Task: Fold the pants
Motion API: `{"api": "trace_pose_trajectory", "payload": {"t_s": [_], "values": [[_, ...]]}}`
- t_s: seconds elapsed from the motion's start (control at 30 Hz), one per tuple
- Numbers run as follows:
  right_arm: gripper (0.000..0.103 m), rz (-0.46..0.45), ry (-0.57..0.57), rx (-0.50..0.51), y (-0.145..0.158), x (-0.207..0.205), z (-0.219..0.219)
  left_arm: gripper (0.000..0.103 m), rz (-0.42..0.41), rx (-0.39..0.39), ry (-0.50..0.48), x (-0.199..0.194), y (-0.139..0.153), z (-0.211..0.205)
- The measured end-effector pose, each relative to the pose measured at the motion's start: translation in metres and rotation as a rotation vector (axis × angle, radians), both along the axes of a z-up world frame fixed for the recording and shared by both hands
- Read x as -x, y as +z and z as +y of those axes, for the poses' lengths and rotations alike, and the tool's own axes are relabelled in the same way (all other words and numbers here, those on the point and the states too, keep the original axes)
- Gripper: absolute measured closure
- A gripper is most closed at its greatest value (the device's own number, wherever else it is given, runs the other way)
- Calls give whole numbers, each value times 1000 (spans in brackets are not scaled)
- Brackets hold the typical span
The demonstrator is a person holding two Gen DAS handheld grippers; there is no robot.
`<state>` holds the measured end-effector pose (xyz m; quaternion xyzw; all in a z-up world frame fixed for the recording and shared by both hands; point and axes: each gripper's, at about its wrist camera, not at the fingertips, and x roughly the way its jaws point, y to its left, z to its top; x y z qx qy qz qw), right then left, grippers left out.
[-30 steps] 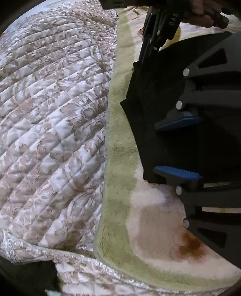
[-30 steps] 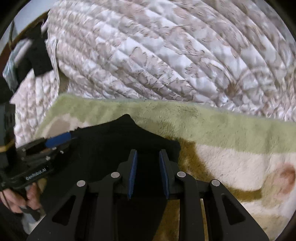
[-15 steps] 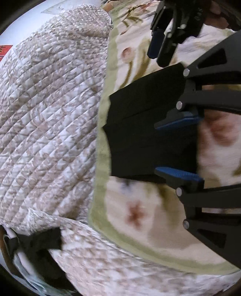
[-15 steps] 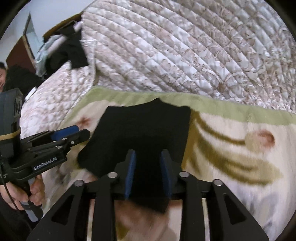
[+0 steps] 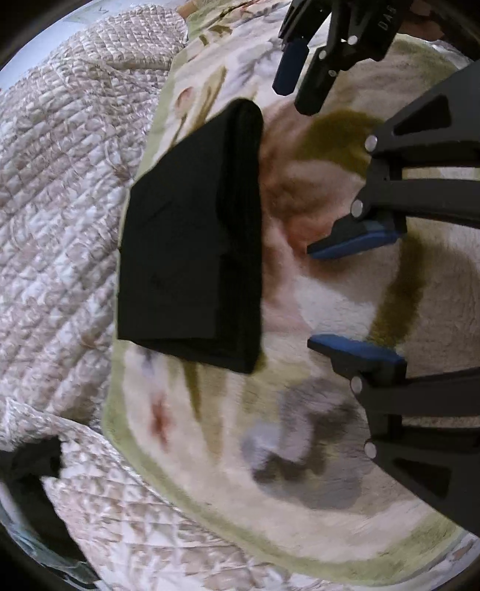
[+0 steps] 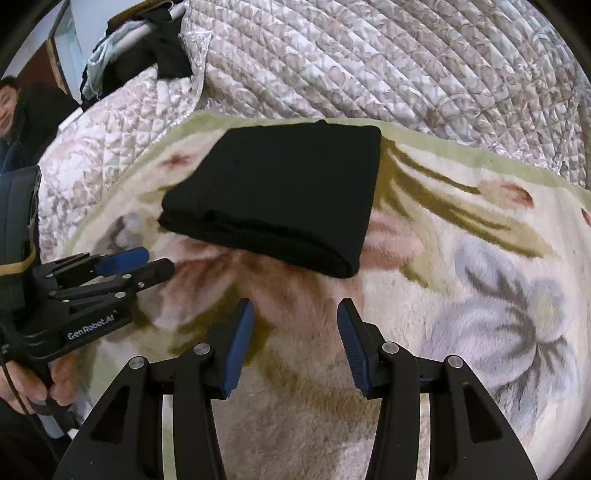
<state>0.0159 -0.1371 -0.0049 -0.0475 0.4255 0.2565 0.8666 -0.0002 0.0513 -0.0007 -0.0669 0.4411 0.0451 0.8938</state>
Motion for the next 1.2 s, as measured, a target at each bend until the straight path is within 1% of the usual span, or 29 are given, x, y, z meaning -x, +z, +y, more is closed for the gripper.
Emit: {"api": "trace_pose_trajectory", "payload": {"t_s": [0.03, 0.1, 0.17, 0.47, 0.57, 0.63, 0.73, 0.87, 1.2], "values": [[55, 5, -4, 4, -3, -1, 0, 54, -10, 7, 5, 2, -2, 1], [55, 34, -20, 2, -12, -4, -1, 53, -13, -20, -3, 2, -1, -4], [55, 22, -24, -8, -15, -2, -2, 51, -15, -39, -9, 2, -2, -7], [49, 3, -22, -15, -17, -3, -2, 41, -16, -35, -12, -3, -4, -8], [47, 0, -22, -14, -17, -4, -1, 35, -16, -31, -14, -3, -4, -9], [45, 2, -28, -16, -18, -6, 0, 27, -16, -22, -29, -5, -5, -11], [44, -16, -26, -5, -18, -5, 2, 26, -18, -44, -38, -6, -6, -15], [43, -27, -24, -1, -18, -4, 1, 25, -19, -20, -38, -5, -6, -12], [39, -48, -22, 17, -17, -4, 0, 25, -19, -24, -35, -5, -5, -11]]}}
